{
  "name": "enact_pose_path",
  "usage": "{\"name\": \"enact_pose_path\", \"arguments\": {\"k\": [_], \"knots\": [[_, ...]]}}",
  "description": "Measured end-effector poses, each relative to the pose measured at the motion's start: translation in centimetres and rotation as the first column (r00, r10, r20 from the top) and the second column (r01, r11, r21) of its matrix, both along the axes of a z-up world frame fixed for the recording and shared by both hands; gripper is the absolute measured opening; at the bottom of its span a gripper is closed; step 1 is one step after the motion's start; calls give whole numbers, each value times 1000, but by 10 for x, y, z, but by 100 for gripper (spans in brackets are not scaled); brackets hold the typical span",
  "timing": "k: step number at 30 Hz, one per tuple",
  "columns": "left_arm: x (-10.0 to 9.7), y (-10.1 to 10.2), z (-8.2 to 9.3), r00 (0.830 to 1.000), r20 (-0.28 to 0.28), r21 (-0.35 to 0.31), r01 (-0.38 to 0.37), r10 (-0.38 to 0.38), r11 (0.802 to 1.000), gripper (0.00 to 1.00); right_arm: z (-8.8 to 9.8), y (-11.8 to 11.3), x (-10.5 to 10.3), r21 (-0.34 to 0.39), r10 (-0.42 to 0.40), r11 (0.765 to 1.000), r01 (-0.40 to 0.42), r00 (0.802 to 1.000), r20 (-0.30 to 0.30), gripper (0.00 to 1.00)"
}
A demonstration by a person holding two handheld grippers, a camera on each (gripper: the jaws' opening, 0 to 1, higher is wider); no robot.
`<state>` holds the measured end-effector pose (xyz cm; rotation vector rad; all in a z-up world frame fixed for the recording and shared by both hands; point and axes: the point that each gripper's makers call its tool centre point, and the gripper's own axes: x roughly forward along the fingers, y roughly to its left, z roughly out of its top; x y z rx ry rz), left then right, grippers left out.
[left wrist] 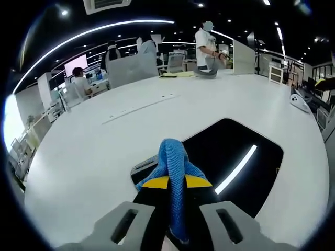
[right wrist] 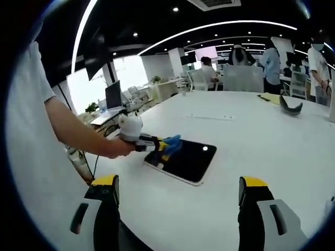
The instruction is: Wipe the mirror surface with the cleaning cloth until all visible marks leave the cleaned area.
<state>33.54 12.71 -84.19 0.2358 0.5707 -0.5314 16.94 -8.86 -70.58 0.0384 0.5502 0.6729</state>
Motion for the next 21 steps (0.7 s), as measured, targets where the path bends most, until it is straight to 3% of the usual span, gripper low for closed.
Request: {"name": "enact_pose_path", "arguments": {"k": [21], "knots": [[-19, 6, 1, 1000, -12, 3, 2, -2, 1000, 7, 4, 5, -3, 7, 7, 1000, -7, 1000, 15, 94]]}}
